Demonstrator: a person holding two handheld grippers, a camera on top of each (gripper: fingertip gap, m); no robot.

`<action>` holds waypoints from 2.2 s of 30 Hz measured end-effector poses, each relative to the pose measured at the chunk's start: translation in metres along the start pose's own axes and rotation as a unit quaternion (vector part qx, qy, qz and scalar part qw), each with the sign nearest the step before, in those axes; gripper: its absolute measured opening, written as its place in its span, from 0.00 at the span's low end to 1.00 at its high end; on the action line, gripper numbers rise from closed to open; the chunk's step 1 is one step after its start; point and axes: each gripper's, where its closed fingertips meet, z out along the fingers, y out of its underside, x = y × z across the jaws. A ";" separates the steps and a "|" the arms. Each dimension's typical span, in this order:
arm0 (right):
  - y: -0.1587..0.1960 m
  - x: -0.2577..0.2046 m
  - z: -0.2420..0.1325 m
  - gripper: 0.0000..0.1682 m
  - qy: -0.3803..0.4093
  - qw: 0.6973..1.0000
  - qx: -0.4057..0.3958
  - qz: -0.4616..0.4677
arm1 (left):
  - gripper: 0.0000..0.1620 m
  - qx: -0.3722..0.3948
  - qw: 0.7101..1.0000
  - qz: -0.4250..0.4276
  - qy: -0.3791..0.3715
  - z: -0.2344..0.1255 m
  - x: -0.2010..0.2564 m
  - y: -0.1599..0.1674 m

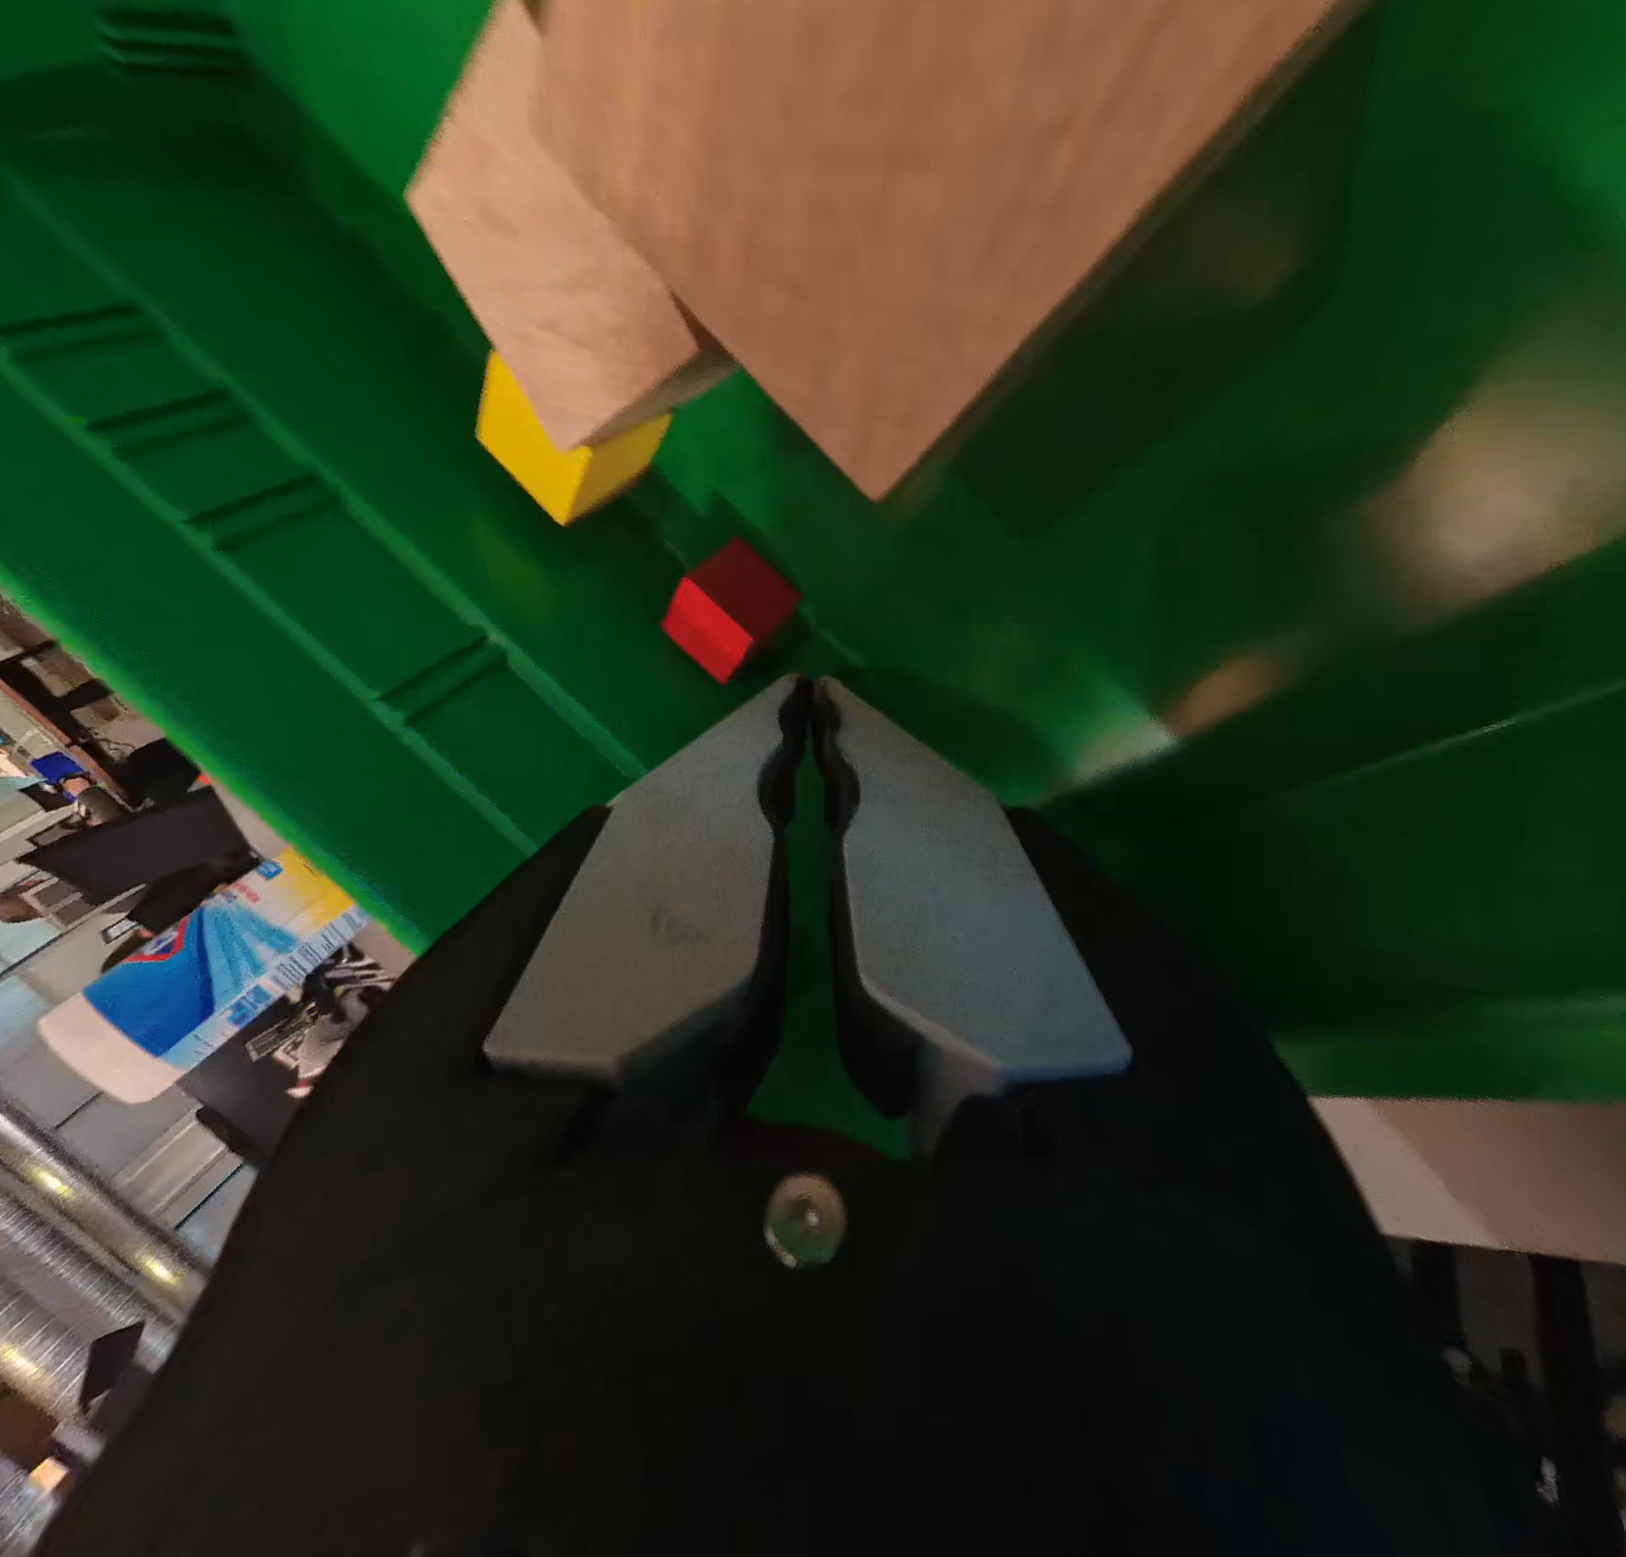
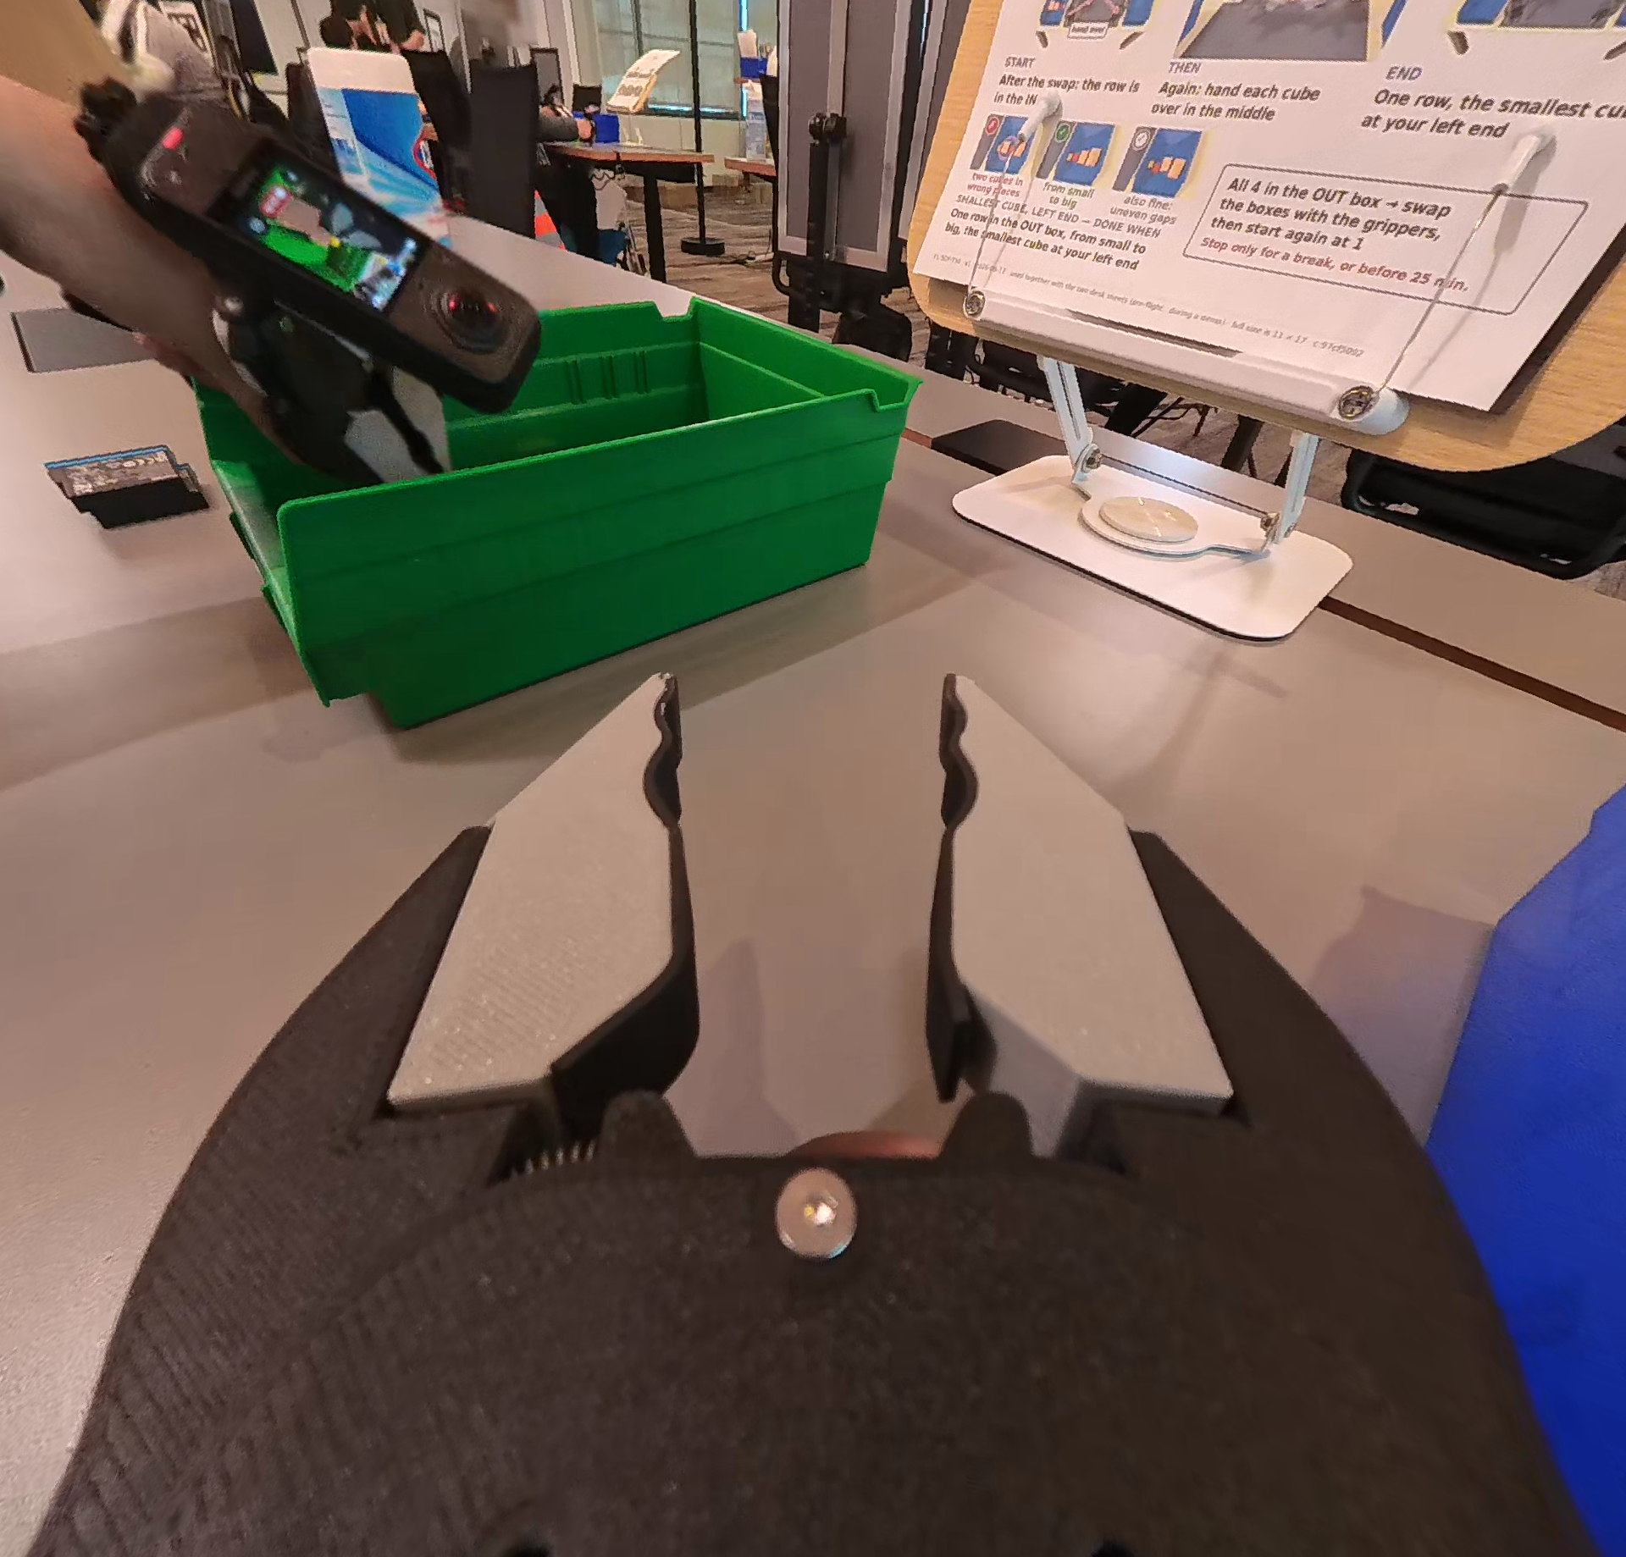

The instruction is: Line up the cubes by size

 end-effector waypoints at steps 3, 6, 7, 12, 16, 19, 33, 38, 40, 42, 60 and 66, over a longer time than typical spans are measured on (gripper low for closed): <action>0.000 0.001 -0.001 0.34 0.001 1.000 0.000 0.001 | 0.00 -0.006 1.000 -0.011 0.001 0.010 0.000 0.001; 0.000 0.001 -0.001 0.34 0.001 1.000 0.001 0.002 | 0.00 -0.008 1.000 -0.015 -0.012 0.013 -0.004 -0.001; 0.000 0.001 -0.001 0.34 0.001 1.000 0.001 0.003 | 0.00 -0.015 1.000 -0.011 -0.016 0.014 -0.005 0.000; 0.000 0.000 -0.001 0.34 0.000 1.000 0.001 0.000 | 0.00 -0.012 0.999 -0.011 -0.042 0.019 -0.014 -0.009; 0.000 0.000 -0.001 0.34 0.000 1.000 0.002 0.001 | 0.00 -0.002 0.998 -0.015 -0.055 0.020 -0.019 -0.015; -0.001 0.000 -0.001 0.34 -0.001 1.000 0.003 0.003 | 0.00 0.063 0.992 -0.039 -0.105 0.011 -0.038 -0.036; 0.001 -0.002 0.000 0.34 -0.004 1.000 0.000 0.002 | 0.00 0.069 0.997 0.039 0.009 -0.004 0.018 -0.024; 0.002 0.000 -0.001 0.34 0.001 1.000 -0.001 -0.001 | 0.00 0.186 0.980 -0.070 0.010 -0.019 -0.002 -0.069; 0.002 0.001 -0.002 0.34 0.001 1.000 0.001 0.004 | 0.01 0.205 0.974 -0.094 0.011 -0.024 -0.011 -0.072; 0.001 0.001 -0.002 0.34 -0.001 1.000 0.003 0.009 | 0.22 0.187 0.981 -0.027 0.049 -0.028 0.005 -0.062; 0.000 -0.002 -0.002 0.34 -0.047 0.997 0.009 0.068 | 0.47 0.250 0.919 0.287 0.102 -0.056 0.011 -0.118; 0.002 -0.005 -0.002 0.34 -0.047 0.997 0.002 0.057 | 0.41 0.209 0.912 0.306 0.175 -0.035 0.030 -0.115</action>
